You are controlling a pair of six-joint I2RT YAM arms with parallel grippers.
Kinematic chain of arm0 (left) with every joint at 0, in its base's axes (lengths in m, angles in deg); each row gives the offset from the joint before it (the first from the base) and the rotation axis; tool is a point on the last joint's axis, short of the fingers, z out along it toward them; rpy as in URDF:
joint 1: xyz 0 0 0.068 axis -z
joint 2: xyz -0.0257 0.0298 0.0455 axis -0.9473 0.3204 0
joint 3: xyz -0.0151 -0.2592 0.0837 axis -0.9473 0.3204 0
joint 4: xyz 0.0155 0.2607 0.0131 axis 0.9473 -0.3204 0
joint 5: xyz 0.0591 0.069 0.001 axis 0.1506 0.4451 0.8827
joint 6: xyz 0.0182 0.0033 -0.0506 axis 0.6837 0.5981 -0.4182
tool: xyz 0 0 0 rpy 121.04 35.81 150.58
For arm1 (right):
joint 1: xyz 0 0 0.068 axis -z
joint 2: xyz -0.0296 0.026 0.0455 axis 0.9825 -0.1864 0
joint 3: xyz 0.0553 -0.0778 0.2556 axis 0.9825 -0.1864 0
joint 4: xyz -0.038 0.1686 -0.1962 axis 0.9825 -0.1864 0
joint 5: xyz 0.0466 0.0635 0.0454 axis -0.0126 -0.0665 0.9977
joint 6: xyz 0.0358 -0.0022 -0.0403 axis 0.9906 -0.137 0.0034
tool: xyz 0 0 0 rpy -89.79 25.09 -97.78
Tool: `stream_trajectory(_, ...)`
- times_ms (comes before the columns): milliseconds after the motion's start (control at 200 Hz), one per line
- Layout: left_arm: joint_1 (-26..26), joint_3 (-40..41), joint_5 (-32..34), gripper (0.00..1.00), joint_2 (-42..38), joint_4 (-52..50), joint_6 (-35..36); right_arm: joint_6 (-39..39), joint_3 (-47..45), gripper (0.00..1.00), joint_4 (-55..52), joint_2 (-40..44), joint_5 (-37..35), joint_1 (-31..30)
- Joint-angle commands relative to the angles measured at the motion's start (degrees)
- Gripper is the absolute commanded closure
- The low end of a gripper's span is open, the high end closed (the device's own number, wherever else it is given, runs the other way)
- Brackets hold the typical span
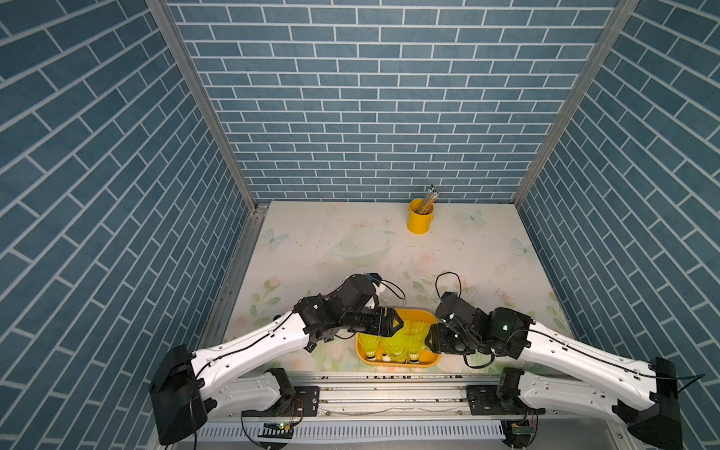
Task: Put the shuttlecocks into the storage box
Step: Place the shuttlecock in the storage box, then reset both arms
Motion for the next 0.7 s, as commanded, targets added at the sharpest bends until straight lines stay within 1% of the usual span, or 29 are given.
stream_trajectory(0, -2.84, -2.07, 1.24, 0.13, -1.5, -1.79, 0.39, -6.19, 5.23, 0.38, -3.64, -1.68, -3.34, 3.74)
stream_trajectory(85, -6.54, -2.69, 0.38, 0.12, -1.86, -1.6, 1.26, -11.62, 8.59, 0.32, -3.43, -3.28, -2.72, 9.42)
stream_trajectory(150, -10.22, -3.61, -0.18, 0.09, -1.7, -1.45, 2.4, -16.3, 11.67, 0.24, -3.26, -5.59, -3.01, 13.39)
stream_trajectory(165, -11.16, -3.67, -0.49, 0.02, -1.6, -1.17, 2.67, -17.43, 12.42, 0.23, -3.12, -6.2, -3.2, 14.54)
stream_trajectory(175, -11.7, -3.74, -0.7, 0.0, -1.63, -0.95, 2.82, -18.12, 12.88, 0.21, -3.01, -6.58, -3.29, 15.2)
stream_trajectory(255, -18.64, -3.46, -2.92, 0.01, -1.28, 0.88, 3.8, -23.53, 16.78, 0.13, -1.71, -9.93, -3.36, 21.3)
stream_trajectory(265, -19.3, -3.38, -3.13, 0.0, -1.2, 1.21, 3.89, -24.11, 17.2, 0.11, -1.36, -10.29, -3.26, 22.1)
stream_trajectory(285, -21.26, -3.26, -3.77, 0.0, -1.11, 1.84, 4.17, -25.27, 18.03, 0.02, -0.66, -10.93, -3.09, 23.94)
stream_trajectory(295, -22.09, -3.2, -4.03, 0.0, -1.11, 2.17, 4.25, -25.91, 18.3, 0.01, -0.24, -11.26, -3.02, 24.74)
stream_trajectory(385, -29.25, -3.06, -4.75, 0.0, -0.5, 5.24, 5.5, -30.45, 20.53, 0.0, 4.81, -13.47, -1.56, 33.82)
stream_trajectory(470, -35.33, -2.47, -4.54, 0.01, 0.3, 9.96, 5.8, -33.54, 19.9, 0.0, 12.02, -14.71, 0.12, 42.17)
stream_trajectory(495, -36.84, -2.37, -3.68, 0.0, 0.61, 11.21, 5.92, -34.26, 19.32, 0.0, 14.79, -14.92, 0.4, 44.55)
stream_trajectory(535, -38.96, -2.46, -0.87, 0.0, 1.14, 12.66, 6.39, -35.06, 18.22, 0.0, 19.15, -15.03, -0.44, 46.5)
stream_trajectory(580, -40.58, -2.69, 3.11, 0.01, 2.14, 14.11, 9.07, -35.62, 16.39, 0.0, 24.42, -14.54, -2.2, 48.12)
stream_trajectory(645, -41.13, -3.2, 12.08, 0.01, 3.2, 15.28, 14.28, -37.19, 12.62, 0.0, 33.18, -12.15, -8.35, 48.31)
stream_trajectory(695, -41.17, -3.33, 19.28, 0.0, 3.96, 16.76, 18.31, -38.13, 7.32, 0.0, 41.42, -9.13, -13.99, 48.25)
